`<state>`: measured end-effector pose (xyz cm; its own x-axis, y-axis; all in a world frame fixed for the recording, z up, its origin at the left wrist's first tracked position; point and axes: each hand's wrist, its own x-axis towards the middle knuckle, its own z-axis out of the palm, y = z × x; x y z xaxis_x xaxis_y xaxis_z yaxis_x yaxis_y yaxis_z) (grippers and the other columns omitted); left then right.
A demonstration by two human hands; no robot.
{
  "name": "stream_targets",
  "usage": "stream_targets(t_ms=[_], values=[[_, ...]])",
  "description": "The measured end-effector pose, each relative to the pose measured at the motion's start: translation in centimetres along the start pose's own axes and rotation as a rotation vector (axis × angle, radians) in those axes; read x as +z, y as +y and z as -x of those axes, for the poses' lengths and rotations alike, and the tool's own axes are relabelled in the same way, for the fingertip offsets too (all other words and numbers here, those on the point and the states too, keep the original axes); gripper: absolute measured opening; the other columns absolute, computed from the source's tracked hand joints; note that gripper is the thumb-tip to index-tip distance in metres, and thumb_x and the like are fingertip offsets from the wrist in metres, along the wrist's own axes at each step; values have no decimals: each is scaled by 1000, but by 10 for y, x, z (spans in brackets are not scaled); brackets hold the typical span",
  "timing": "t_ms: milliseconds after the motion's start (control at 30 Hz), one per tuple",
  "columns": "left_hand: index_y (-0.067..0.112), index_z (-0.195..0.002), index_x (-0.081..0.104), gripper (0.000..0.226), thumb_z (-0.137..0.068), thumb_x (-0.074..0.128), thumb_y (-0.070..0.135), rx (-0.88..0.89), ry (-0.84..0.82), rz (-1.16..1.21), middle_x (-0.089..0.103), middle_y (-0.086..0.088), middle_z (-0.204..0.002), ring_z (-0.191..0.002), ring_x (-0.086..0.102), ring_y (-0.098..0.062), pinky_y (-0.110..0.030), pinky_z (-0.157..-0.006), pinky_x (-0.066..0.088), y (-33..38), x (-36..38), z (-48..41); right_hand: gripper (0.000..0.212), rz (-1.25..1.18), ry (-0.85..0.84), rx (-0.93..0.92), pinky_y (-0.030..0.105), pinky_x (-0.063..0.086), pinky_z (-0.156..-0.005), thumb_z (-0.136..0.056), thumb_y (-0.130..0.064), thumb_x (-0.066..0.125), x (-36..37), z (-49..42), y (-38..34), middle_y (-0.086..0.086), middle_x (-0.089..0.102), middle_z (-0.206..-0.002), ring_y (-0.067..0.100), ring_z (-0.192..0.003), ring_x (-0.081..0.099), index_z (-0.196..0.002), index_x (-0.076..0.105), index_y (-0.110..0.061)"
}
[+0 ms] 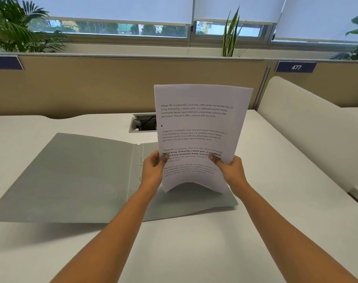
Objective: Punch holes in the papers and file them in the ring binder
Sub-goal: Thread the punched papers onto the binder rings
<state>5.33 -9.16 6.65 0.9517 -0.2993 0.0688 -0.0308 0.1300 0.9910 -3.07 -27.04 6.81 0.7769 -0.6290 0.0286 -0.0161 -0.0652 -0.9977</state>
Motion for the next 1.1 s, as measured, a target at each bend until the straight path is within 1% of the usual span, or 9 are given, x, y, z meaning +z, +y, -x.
stream_targets(t_ms=[233,367,467,500,600,667,833,933,1100], values=[[8,-108,60,18,-91,54,10,-120,1,-6,69,-4,-95,-86,68,-20,-37,-78,57,-3,-13,-8,24,7,-33,-10,40,57,-78,-84,-20,66,4,-8,-11,10,68,-104,28,-89,68,-106,61,-12],[9,-90,62,7,-86,62,4,-186,25,-59,70,-8,-89,-84,67,-25,-29,-71,58,-12,-27,-12,32,57,-69,23,37,55,-81,-83,-18,67,9,-11,-6,9,67,-106,27,-92,67,-113,59,-8],[12,-78,63,12,-81,66,1,-242,81,-125,71,-16,-88,-84,67,-33,-43,-78,55,-23,-41,-16,30,71,-105,50,35,55,-81,-84,-20,66,13,-14,-3,8,67,-109,24,-92,66,-113,59,-11],[11,-77,64,12,-80,66,-1,-254,103,-140,70,-18,-89,-80,68,-32,-43,-78,55,-25,-46,-17,29,80,-112,52,36,55,-83,-85,-21,65,15,-15,-2,8,67,-110,23,-93,66,-113,59,-13],[3,-85,65,11,-79,65,-6,-276,128,-154,70,-12,-72,-53,66,-12,-18,-54,56,-30,-58,-22,33,136,-125,72,43,52,-90,-88,-23,61,19,-18,-1,7,66,-116,26,-99,64,-119,56,-13],[1,-91,64,15,-79,64,-8,-283,127,-156,66,-8,-66,-44,63,-3,-12,-47,51,-32,-66,-25,36,174,-145,84,46,51,-93,-90,-21,59,23,-19,0,8,64,-119,28,-102,64,-124,53,-11],[7,-84,66,10,-79,66,-2,-264,178,-253,64,-4,-69,-37,57,2,-7,-41,43,-34,-80,-40,42,278,-144,136,48,50,-94,-90,-17,58,27,-22,6,10,61,-124,30,-106,62,-131,48,-10],[13,-75,65,11,-79,68,3,-242,197,-299,65,-1,-68,-37,55,3,-12,-44,42,-31,-82,-55,41,293,-123,137,46,50,-95,-91,-17,56,27,-22,6,9,61,-124,30,-107,61,-130,49,-10],[6,-91,67,10,-82,64,3,-228,195,-328,62,-1,-70,-58,52,-9,-18,-55,41,-28,-81,-82,34,238,-70,106,50,50,-94,-93,-22,53,31,-23,-6,9,62,-122,30,-104,62,-125,52,-13]])
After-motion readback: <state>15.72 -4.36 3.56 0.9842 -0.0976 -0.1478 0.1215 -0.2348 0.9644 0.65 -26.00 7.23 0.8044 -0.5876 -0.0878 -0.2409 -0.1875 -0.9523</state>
